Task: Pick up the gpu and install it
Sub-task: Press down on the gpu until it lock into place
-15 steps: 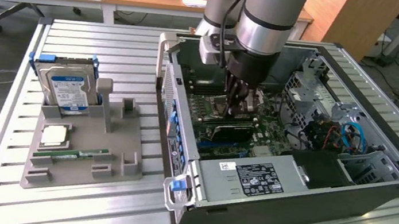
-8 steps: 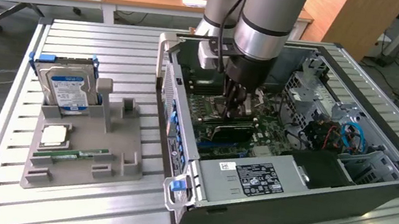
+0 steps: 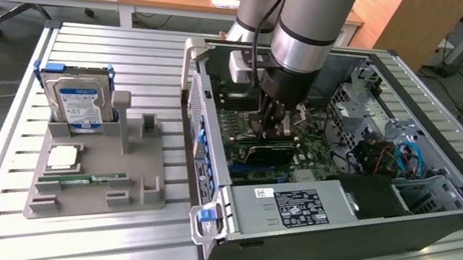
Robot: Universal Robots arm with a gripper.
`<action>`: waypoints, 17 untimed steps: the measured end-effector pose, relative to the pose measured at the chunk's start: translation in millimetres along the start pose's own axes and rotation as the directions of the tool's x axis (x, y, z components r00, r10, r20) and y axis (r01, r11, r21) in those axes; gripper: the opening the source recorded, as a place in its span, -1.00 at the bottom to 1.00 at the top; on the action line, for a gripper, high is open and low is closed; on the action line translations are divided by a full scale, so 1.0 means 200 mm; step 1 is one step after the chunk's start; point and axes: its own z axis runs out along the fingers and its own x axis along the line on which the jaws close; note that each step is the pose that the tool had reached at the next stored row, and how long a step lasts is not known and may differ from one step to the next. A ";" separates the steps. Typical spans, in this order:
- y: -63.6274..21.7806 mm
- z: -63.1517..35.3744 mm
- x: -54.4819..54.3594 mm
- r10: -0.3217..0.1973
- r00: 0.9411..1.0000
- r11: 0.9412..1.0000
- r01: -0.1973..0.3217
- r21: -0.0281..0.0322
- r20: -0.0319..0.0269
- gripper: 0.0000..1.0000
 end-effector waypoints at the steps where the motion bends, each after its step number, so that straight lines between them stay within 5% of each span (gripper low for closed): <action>1: 0.000 0.001 0.00 0.000 1.000 1.000 0.000 0.000 0.000 -0.79; 17: 0.005 0.033 0.00 0.000 1.000 1.000 0.000 0.000 0.000 -0.79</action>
